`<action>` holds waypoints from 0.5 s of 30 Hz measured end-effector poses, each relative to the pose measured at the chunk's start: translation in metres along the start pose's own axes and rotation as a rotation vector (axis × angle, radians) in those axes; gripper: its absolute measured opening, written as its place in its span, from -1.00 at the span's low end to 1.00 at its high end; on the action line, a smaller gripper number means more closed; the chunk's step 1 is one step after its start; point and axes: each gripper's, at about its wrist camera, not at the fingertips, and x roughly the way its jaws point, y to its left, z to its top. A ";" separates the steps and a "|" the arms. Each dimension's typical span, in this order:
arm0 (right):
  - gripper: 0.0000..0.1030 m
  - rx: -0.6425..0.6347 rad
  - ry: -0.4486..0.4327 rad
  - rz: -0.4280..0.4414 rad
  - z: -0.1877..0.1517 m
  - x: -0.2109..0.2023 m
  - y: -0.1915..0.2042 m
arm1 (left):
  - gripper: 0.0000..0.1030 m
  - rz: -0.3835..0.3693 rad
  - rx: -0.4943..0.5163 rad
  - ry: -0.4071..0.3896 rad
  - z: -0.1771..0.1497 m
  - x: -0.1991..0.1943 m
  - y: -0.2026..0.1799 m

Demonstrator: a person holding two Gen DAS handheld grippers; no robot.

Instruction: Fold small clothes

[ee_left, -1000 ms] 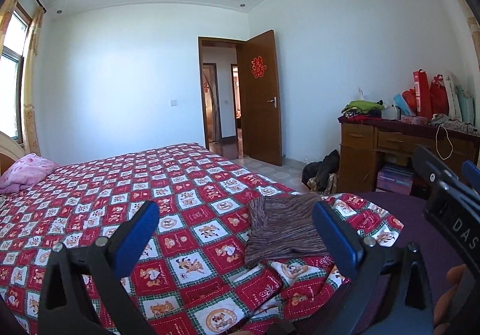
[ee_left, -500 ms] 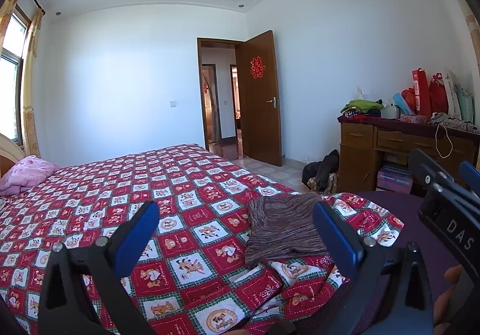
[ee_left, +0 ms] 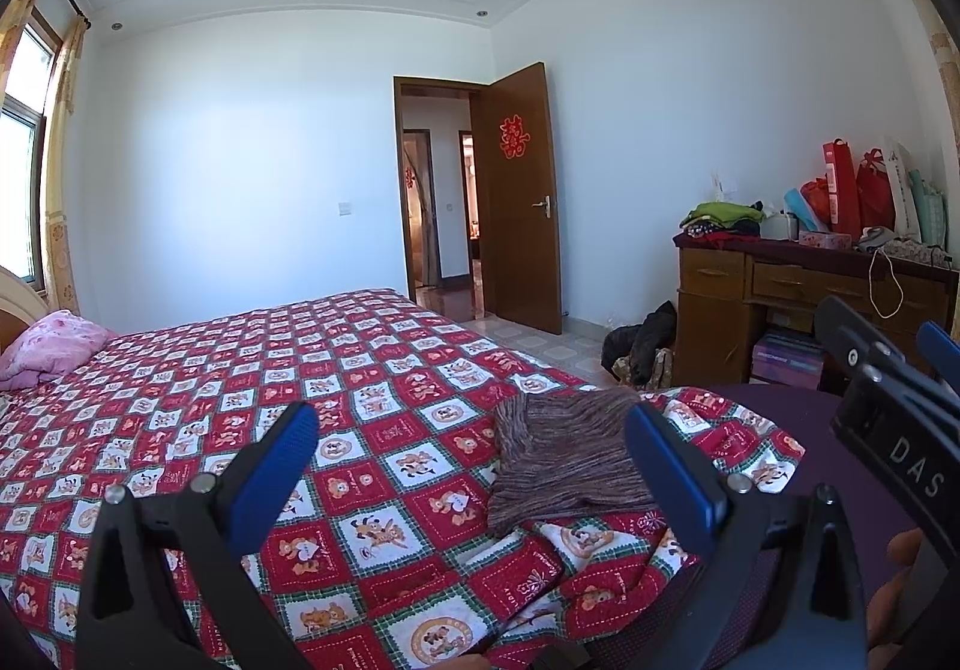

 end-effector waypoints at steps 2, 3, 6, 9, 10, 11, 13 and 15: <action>0.90 -0.002 -0.001 -0.002 0.000 0.000 0.000 | 1.00 -0.004 0.004 0.004 0.000 0.000 0.000; 0.90 -0.003 -0.002 -0.003 0.000 0.000 0.000 | 1.00 -0.006 0.007 0.003 0.000 0.000 0.000; 0.90 -0.003 -0.001 -0.008 0.000 0.001 0.000 | 1.00 -0.007 0.014 0.002 -0.001 -0.002 -0.001; 0.90 0.001 0.002 -0.009 0.000 0.002 -0.001 | 1.00 -0.010 0.013 0.009 -0.001 0.000 0.000; 0.90 0.001 0.003 -0.010 0.000 0.002 -0.001 | 1.00 -0.011 0.012 0.012 -0.001 0.001 0.000; 0.90 0.000 0.003 -0.011 0.000 0.002 -0.001 | 1.00 -0.012 0.012 0.014 -0.001 0.001 0.000; 0.90 -0.002 0.001 -0.013 0.000 0.002 0.000 | 1.00 -0.011 0.015 0.013 0.000 0.001 0.000; 0.90 -0.003 -0.001 -0.014 0.000 0.002 0.000 | 1.00 -0.007 0.020 0.012 -0.001 0.002 -0.001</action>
